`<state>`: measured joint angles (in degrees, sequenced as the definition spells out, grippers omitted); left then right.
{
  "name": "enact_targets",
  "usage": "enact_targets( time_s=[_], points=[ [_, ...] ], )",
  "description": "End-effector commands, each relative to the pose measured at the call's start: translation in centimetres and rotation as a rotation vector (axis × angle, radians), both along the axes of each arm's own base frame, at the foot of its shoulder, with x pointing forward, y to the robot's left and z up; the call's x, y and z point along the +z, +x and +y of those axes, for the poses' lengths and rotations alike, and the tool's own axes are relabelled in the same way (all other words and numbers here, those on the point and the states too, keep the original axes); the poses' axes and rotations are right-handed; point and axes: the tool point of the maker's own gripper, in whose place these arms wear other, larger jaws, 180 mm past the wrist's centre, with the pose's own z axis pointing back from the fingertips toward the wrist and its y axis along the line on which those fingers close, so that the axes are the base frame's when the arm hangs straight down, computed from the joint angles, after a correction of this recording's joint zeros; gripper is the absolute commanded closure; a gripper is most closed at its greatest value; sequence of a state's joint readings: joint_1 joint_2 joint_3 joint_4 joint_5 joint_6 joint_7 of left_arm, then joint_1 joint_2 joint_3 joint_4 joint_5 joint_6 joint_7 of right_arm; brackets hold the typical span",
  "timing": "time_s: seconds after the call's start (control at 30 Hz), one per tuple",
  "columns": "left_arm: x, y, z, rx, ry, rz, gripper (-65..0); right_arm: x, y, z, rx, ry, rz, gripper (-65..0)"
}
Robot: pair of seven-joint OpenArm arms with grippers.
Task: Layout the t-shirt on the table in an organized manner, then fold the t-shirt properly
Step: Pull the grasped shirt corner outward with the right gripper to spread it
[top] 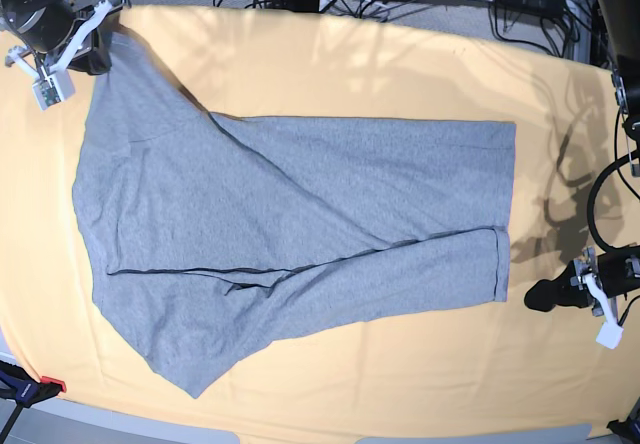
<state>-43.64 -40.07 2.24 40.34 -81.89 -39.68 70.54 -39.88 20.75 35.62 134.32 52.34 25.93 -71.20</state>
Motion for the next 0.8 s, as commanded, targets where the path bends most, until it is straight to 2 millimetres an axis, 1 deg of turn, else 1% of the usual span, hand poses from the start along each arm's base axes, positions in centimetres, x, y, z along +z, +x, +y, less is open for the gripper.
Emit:
enact_targets(
  time_s=[0.0,0.2,0.37,0.43,0.53,0.57,0.6,0.7,0.73,0.77],
  points=[
    [2.9,0.9,0.6,0.016,-0.018,-0.079,0.0,0.4,0.0,0.3,0.014,0.007,-0.015,0.0],
    [2.9,0.9,0.6,0.016,-0.018,-0.079,0.0,1.1,-0.6,4.2,0.054,0.22,-0.014,0.0],
    [2.9,0.9,0.6,0.016,-0.018,-0.078,0.0,2.4,-1.0,6.8,0.179,0.33,-0.058,0.0],
    [2.9,0.9,0.6,0.015,-0.017,-0.078,0.0,2.6,-1.1,7.0,0.226,0.319,-0.077,0.0],
    [2.7,0.8,0.6,0.011,-0.014,-0.072,0.0,2.1,-1.1,6.5,0.26,0.255,-0.082,0.0],
    [2.7,0.8,0.6,0.01,-0.013,-0.071,0.0,2.0,-1.0,6.2,0.256,0.233,-0.08,-2.3],
    [2.7,0.8,0.6,0.009,-0.012,-0.07,0.0,1.8,-0.8,5.9,0.249,0.213,-0.083,-8.8],
    [2.6,0.7,0.5,0.005,-0.009,-0.065,0.0,1.4,-0.2,4.6,0.228,0.137,-0.088,-32.6],
    [2.6,0.7,0.6,0.004,-0.007,-0.062,0.0,1.4,0.0,4.4,0.223,0.12,-0.093,-38.2],
    [2.5,0.6,0.6,0.003,-0.005,-0.06,0.0,1.5,0.3,4.3,0.223,0.116,-0.102,-41.1]
  ],
)
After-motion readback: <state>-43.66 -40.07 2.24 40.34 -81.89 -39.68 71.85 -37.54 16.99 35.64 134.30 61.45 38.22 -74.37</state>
